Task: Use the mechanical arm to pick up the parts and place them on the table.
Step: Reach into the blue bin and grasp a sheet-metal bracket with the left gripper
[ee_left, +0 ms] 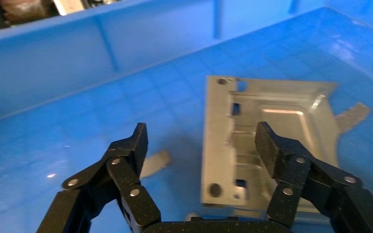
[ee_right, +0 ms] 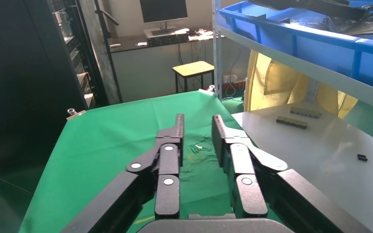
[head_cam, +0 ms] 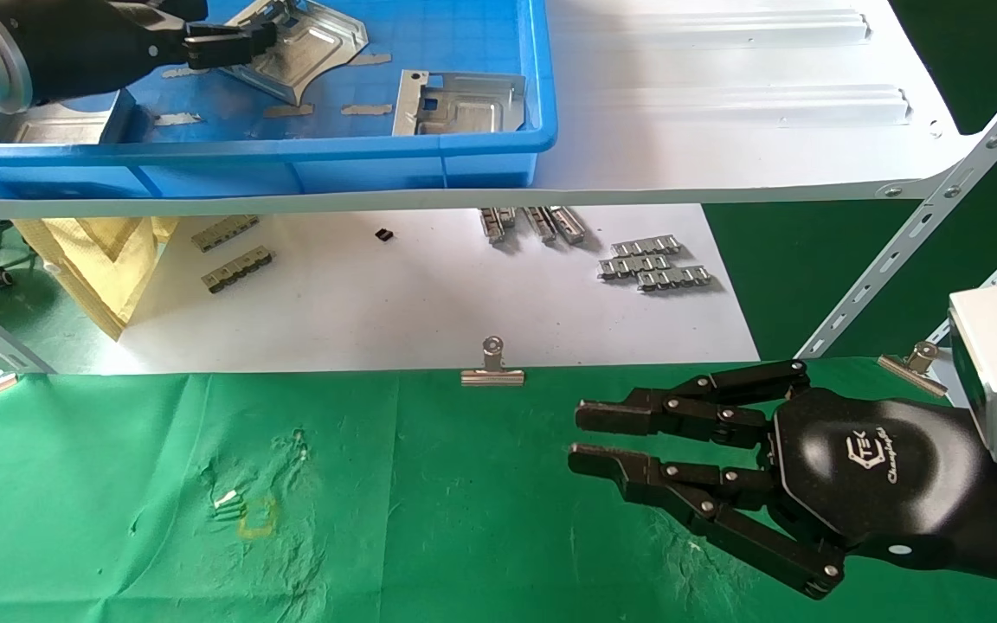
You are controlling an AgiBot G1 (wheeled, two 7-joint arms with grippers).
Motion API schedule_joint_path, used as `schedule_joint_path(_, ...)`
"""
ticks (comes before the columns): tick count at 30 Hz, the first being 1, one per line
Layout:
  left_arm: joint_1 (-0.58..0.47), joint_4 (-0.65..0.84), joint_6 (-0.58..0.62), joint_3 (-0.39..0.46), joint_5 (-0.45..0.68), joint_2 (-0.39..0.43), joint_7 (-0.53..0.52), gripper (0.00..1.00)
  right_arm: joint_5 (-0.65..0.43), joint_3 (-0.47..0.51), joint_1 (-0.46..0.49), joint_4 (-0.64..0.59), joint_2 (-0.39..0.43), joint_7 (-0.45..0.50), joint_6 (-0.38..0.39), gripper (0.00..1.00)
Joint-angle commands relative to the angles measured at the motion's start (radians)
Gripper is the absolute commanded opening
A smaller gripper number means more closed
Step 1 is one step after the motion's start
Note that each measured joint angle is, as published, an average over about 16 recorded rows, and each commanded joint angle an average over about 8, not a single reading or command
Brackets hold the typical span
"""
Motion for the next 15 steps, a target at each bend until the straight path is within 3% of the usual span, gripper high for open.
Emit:
schedule_joint_path(1,-0.003,0.007,-0.016,-0.001,-0.001,0.003,0.008,0.0,0.0,0.0,0.0,0.0,0.0,0.0,0.0,1.0)
schedule_joint_path(15,-0.01,0.023,-0.008,-0.013,-0.017,0.008,0.031,0.0,0.0,0.0,0.0,0.0,0.0,0.0,0.0,1.0)
